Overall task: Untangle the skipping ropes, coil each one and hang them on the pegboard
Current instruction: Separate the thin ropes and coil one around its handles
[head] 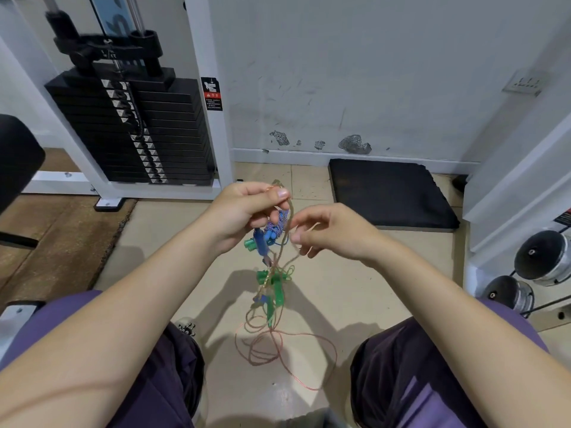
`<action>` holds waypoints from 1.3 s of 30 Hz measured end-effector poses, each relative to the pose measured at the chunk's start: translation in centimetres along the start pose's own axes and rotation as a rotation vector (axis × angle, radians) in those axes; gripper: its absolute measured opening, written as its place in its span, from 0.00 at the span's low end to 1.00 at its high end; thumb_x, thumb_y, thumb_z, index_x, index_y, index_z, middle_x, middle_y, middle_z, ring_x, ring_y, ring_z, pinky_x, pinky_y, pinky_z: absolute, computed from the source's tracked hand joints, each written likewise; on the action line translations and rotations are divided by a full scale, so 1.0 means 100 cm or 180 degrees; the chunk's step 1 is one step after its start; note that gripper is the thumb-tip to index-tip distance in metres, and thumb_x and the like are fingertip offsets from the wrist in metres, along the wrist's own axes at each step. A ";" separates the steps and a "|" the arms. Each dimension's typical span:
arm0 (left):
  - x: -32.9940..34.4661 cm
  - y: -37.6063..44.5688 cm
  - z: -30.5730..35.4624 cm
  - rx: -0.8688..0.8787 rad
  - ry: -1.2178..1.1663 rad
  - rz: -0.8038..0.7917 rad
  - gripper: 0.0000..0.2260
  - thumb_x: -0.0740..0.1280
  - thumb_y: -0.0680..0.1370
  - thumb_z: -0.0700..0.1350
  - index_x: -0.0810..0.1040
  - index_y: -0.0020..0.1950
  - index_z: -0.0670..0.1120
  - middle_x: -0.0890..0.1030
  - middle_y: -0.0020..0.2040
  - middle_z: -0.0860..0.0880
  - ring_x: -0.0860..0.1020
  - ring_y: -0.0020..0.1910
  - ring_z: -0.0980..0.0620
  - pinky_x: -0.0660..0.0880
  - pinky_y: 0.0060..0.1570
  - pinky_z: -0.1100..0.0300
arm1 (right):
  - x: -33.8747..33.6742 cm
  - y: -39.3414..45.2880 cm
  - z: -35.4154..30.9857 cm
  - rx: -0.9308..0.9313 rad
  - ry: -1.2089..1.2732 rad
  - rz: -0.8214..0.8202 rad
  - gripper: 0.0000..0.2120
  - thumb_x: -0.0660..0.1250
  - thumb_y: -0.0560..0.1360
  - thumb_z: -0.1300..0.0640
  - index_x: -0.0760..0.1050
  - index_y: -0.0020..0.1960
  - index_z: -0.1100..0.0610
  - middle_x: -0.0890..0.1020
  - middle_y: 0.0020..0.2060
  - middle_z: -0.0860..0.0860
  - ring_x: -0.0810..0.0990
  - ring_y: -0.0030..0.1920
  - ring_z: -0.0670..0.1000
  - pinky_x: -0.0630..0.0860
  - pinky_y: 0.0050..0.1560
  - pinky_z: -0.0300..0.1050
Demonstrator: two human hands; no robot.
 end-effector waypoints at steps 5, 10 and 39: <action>-0.002 0.000 0.001 -0.0015 -0.0133 0.0061 0.11 0.74 0.70 0.46 0.81 0.45 0.39 0.83 0.37 0.48 0.74 0.30 0.56 0.63 0.26 0.69 | 0.004 0.001 -0.003 -0.0125 0.0000 0.0043 0.01 0.68 0.76 0.67 0.77 0.46 0.63 0.79 0.33 0.54 0.80 0.36 0.54 0.79 0.40 0.45; -0.006 -0.006 -0.005 -0.0384 0.0969 -0.0401 0.12 0.77 0.66 0.48 0.85 0.47 0.47 0.80 0.34 0.56 0.75 0.32 0.62 0.68 0.31 0.69 | -0.007 -0.002 -0.016 -0.0455 0.1048 0.0218 0.03 0.62 0.80 0.66 0.73 0.48 0.62 0.81 0.37 0.60 0.81 0.38 0.57 0.80 0.44 0.49; 0.000 -0.006 0.003 -0.0174 -0.0303 0.0106 0.09 0.72 0.70 0.46 0.81 0.44 0.41 0.82 0.37 0.48 0.80 0.33 0.55 0.66 0.26 0.70 | 0.015 0.006 0.003 0.0008 0.0138 -0.0086 0.14 0.72 0.74 0.66 0.74 0.57 0.57 0.80 0.37 0.55 0.81 0.37 0.57 0.81 0.39 0.47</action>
Point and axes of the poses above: each hand's wrist, its own y-axis towards the middle knuckle, its own x-axis out of the palm, z = x × y, the point moved 2 cm from there along y, towards the middle knuckle
